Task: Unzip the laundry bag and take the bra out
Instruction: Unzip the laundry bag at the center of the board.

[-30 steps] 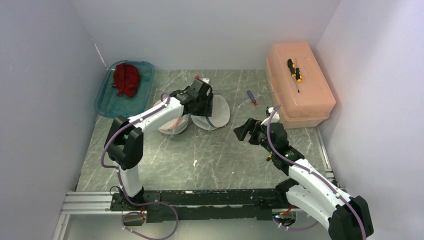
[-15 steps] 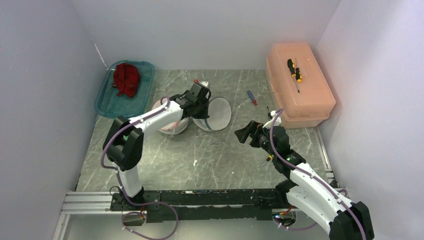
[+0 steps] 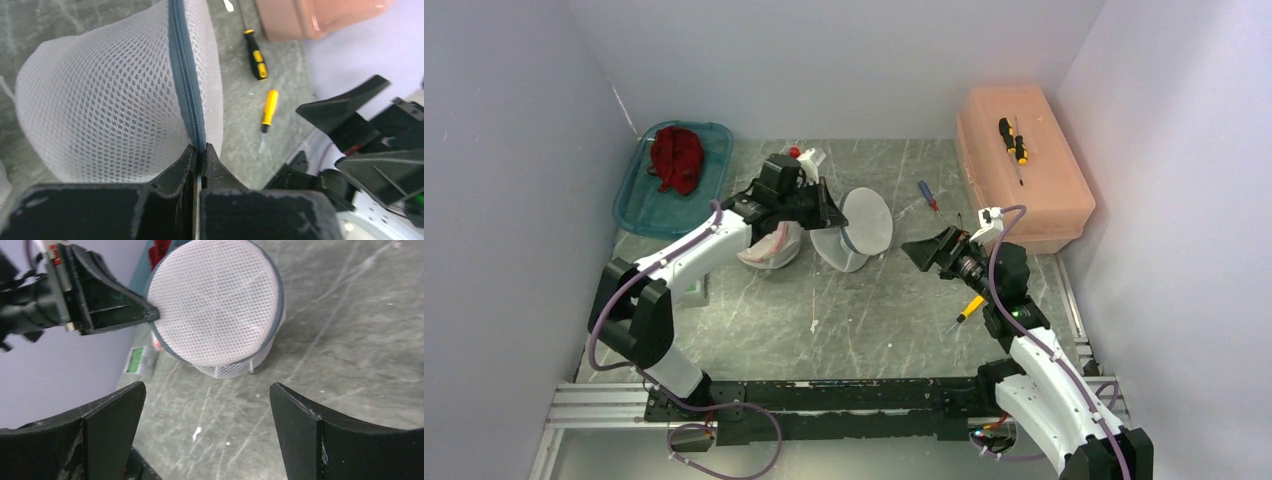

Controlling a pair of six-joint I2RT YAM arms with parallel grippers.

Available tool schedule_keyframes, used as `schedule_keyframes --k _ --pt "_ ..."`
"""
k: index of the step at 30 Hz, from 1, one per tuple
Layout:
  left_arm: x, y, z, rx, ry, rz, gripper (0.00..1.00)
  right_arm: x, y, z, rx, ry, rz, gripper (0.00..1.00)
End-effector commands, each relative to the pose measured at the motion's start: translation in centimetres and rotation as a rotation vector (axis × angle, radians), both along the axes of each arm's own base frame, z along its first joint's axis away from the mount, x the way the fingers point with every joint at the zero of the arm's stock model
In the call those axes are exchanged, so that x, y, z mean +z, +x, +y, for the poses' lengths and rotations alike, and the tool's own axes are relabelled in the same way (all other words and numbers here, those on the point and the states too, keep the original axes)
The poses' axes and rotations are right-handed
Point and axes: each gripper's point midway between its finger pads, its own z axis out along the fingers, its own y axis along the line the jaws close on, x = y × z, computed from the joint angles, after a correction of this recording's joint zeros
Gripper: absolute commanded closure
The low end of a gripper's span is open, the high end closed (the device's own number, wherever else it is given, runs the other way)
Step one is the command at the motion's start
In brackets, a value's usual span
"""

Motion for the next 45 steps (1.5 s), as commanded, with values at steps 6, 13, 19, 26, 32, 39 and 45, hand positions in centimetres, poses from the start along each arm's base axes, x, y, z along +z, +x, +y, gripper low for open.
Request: schedule_keyframes --k 6,13,19,26,32,39,45 --pt "5.2 -3.8 -0.4 -0.228 -0.284 -0.013 0.97 4.2 -1.7 2.6 0.172 0.194 -0.075 0.06" --pt "4.5 -4.8 0.6 -0.227 -0.378 0.000 0.97 -0.1 -0.9 2.9 0.139 0.246 0.106 0.10" --pt "3.2 -5.4 1.0 -0.216 -0.366 0.021 0.97 -2.6 0.0 3.0 0.110 0.300 0.175 0.17" --pt "1.8 -5.7 1.2 -0.206 -0.363 0.038 0.97 -5.7 1.0 3.5 0.104 0.301 0.247 0.23" --pt "1.4 -6.0 1.3 -0.208 -0.364 0.046 0.97 -5.7 1.9 4.4 0.146 0.340 0.232 0.31" --pt "1.1 -6.3 1.5 -0.201 -0.355 0.051 0.97 -6.0 2.5 6.2 0.229 0.376 0.248 0.42" --pt "0.9 -6.3 1.7 -0.194 -0.344 0.053 0.97 -5.5 2.3 7.5 0.275 0.393 0.232 0.60"
